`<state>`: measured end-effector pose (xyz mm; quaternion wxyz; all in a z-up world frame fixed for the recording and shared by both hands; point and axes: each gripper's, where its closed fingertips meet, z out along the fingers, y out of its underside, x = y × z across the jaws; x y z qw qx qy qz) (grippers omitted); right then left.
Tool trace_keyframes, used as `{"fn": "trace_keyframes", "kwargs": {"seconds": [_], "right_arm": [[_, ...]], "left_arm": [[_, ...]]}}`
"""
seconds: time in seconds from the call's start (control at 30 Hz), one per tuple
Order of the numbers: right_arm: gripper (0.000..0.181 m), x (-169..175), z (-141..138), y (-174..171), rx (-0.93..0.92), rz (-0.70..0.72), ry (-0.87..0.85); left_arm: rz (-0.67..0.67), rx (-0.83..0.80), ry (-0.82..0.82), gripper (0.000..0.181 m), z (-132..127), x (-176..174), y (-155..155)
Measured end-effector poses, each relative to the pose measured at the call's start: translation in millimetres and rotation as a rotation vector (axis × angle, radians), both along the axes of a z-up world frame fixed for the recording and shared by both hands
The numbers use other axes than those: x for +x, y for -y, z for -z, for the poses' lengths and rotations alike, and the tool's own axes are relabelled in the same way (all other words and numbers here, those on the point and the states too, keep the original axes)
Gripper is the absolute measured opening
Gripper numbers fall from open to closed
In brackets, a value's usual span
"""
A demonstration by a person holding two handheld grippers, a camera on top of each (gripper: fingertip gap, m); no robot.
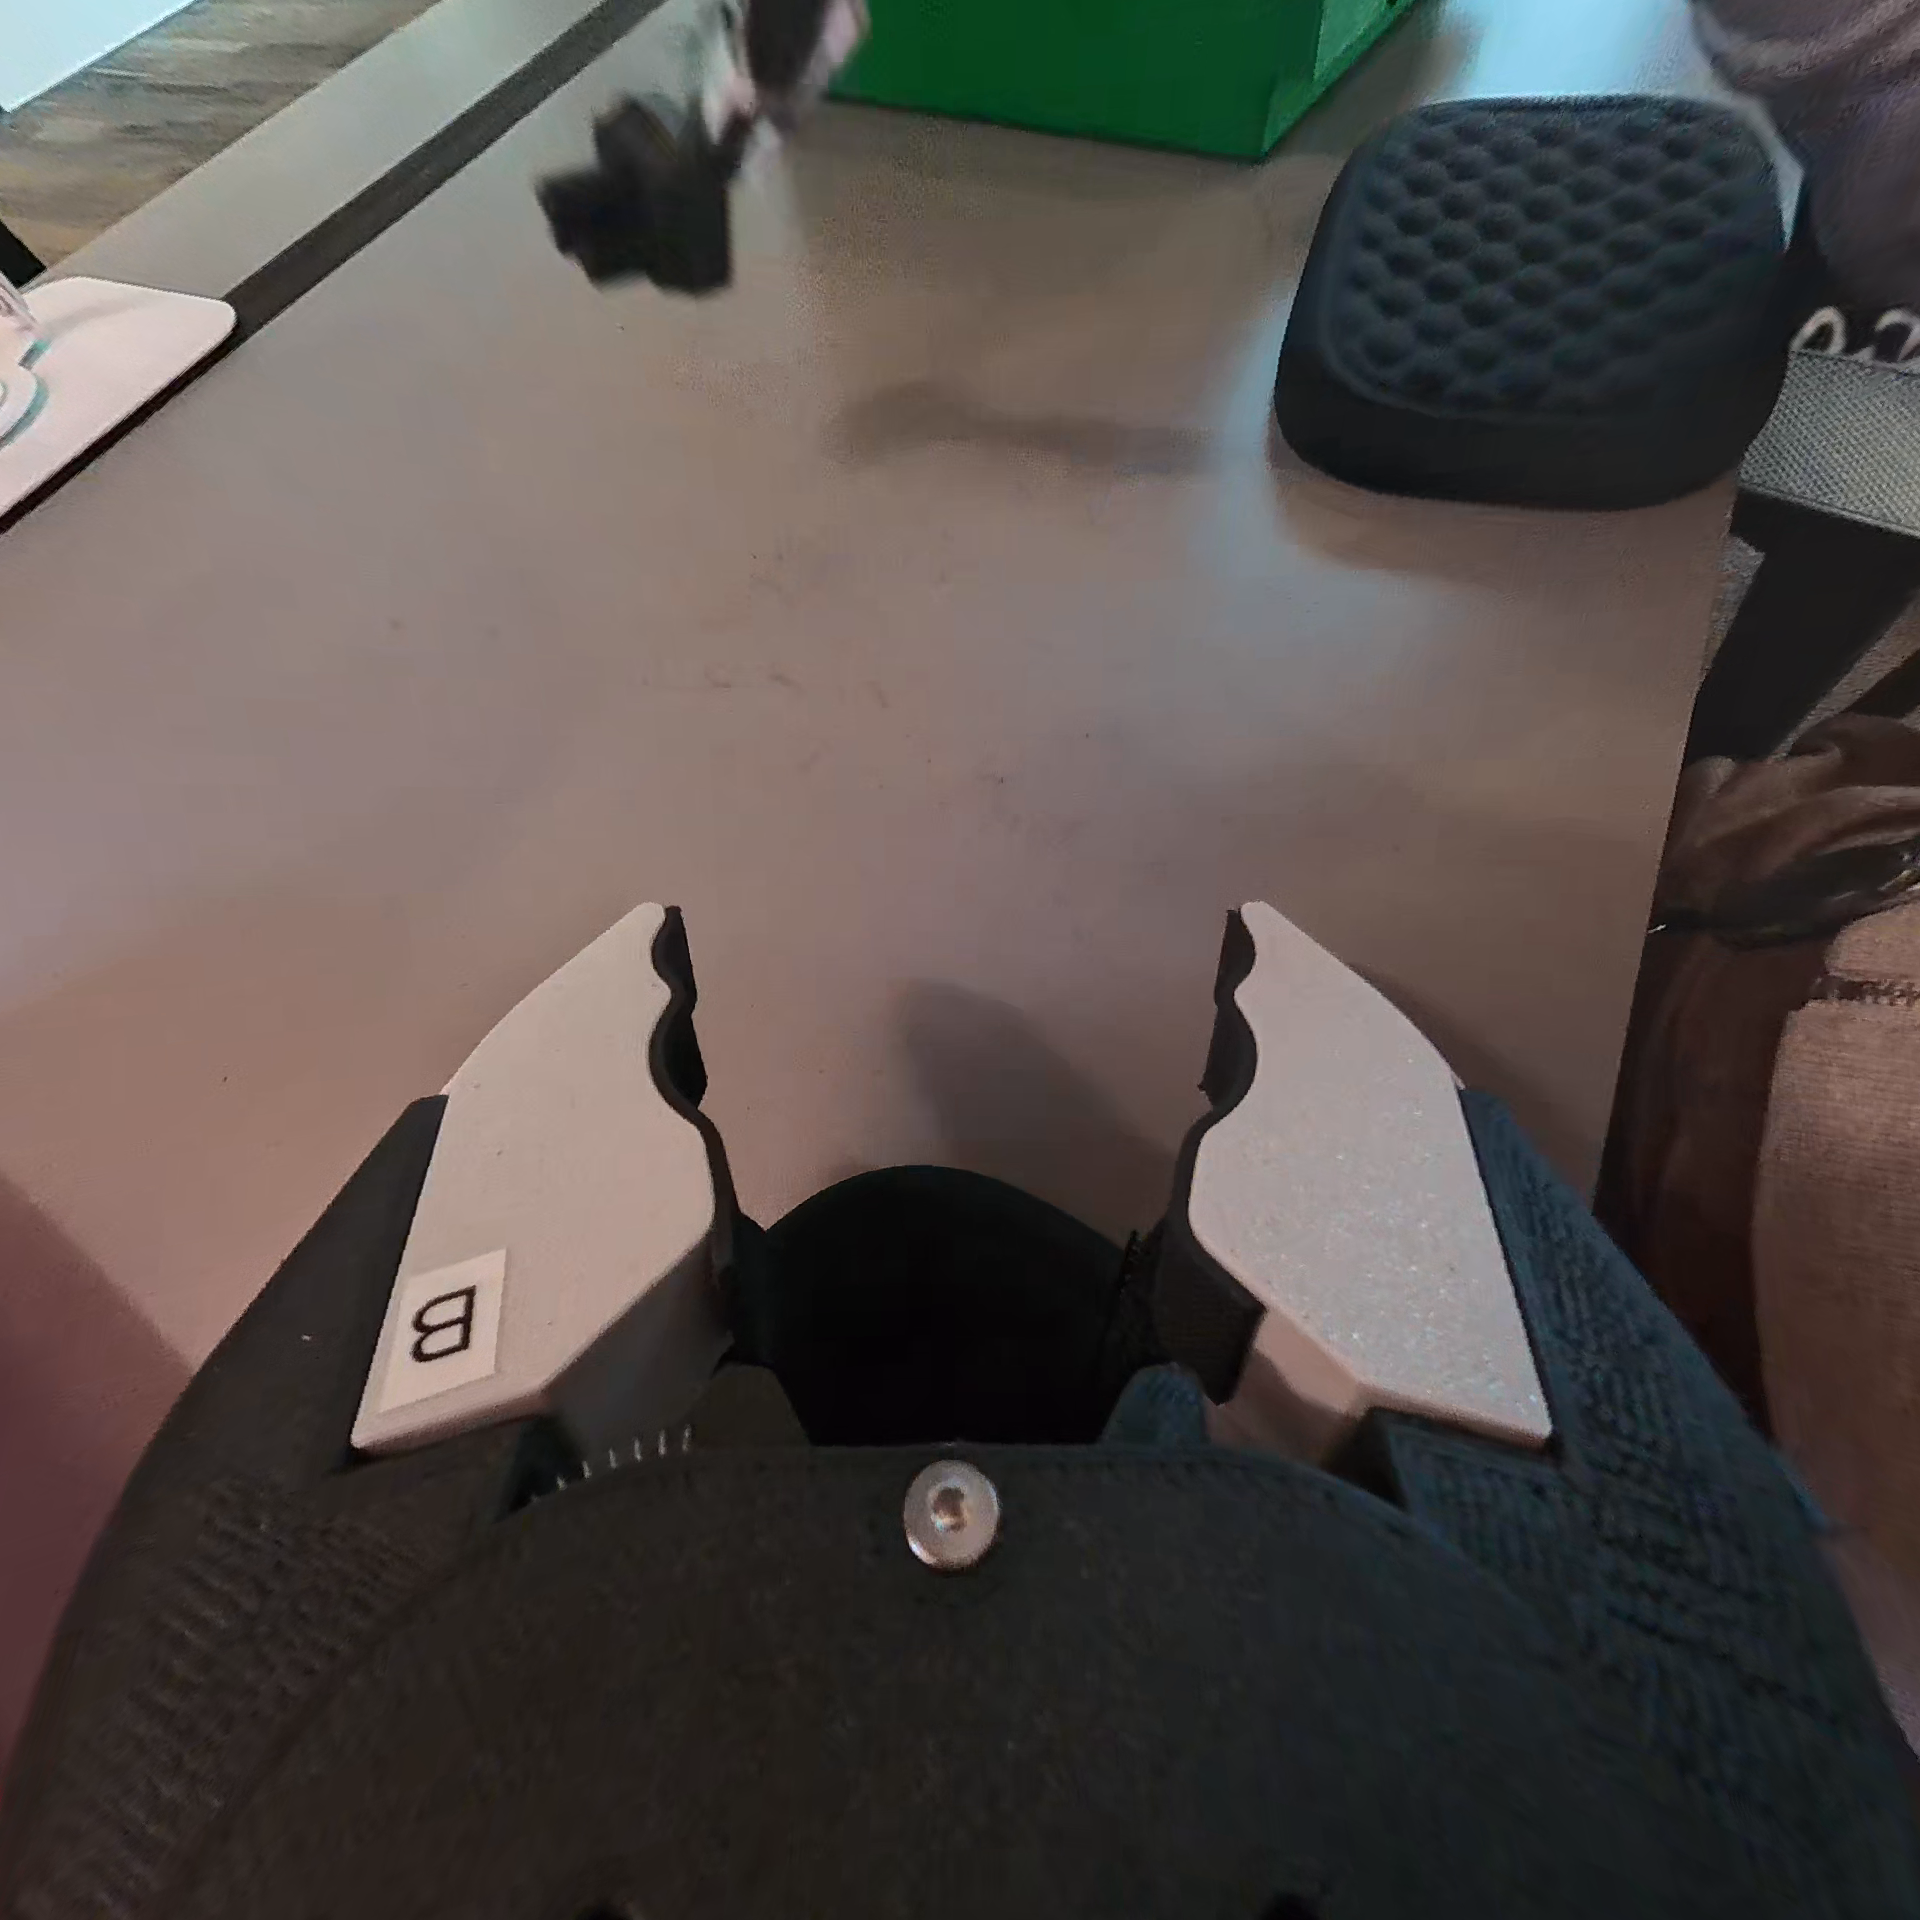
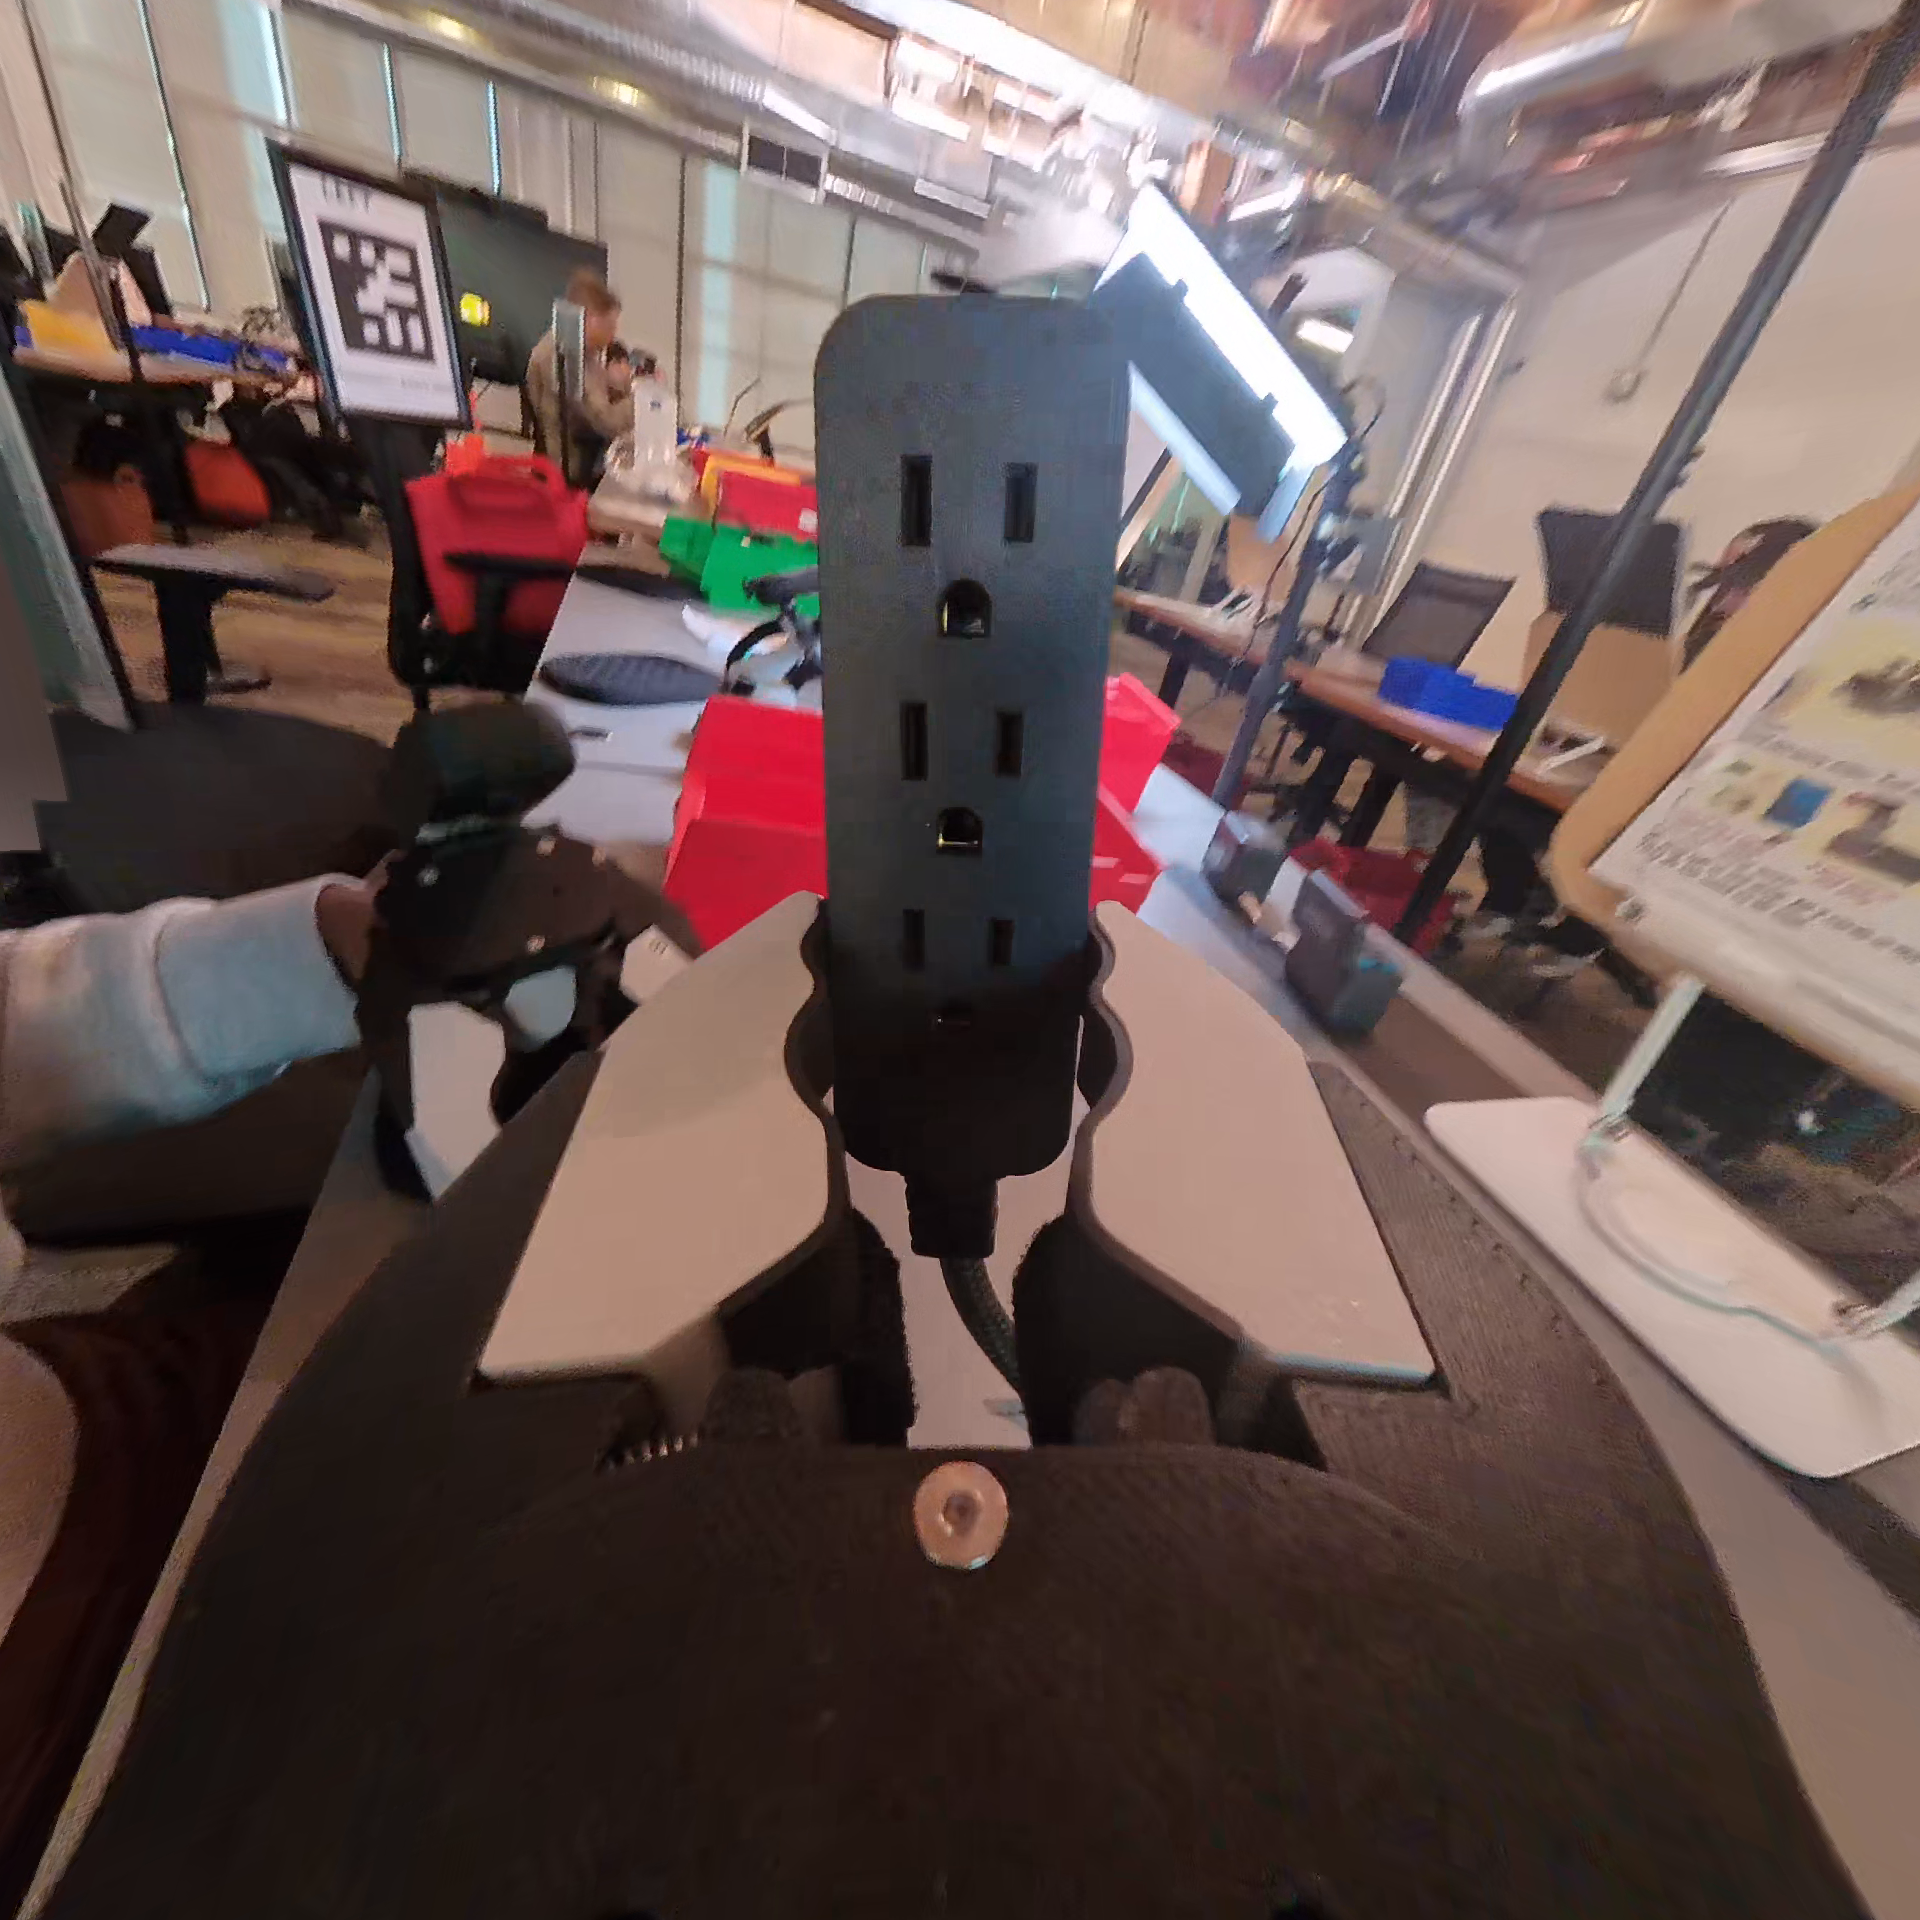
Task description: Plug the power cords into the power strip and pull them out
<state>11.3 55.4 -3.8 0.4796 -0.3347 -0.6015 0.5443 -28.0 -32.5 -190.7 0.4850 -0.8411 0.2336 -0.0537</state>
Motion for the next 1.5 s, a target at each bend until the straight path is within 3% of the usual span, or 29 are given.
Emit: {"fn": "trace_keyframes", "kwargs": {"seconds": [0.3,0.57,0.73,0.87,0.97,1.07,1.27,1.5], "right_arm": [[0.045,38,-93,-46,0.073,0.194,-0.228],[0.045,78,-119,-67,0.080,0.297,-0.322],[0.045,111,-129,-110,0.086,0.489,-0.380],[0.045,134,-104,-166,0.055,0.756,-0.331],[0.045,147,-63,-213,0.001,0.976,-0.204],[0.044,156,-16,-251,-0.110,1.105,-0.070],[0.046,162,57,-289,-0.262,1.181,0.080],[0.044,149,92,-295,-0.308,1.145,0.221]], "left_arm": [[-0.012,0.017,0.018,0.095,-2,-2,0],[-0.016,0.002,-0.004,0.095,1,-2,-1],[-0.014,-0.005,-0.014,0.095,3,-2,-1],[-0.016,-0.007,-0.012,0.095,3,-2,-1],[-0.015,-0.014,-0.017,0.095,4,-2,-1],[-0.015,-0.023,-0.026,0.095,6,-1,-1],[-0.015,-0.035,-0.033,0.095,8,-1,-1],[-0.015,-0.039,-0.044,0.095,9,-1,-1]]}}
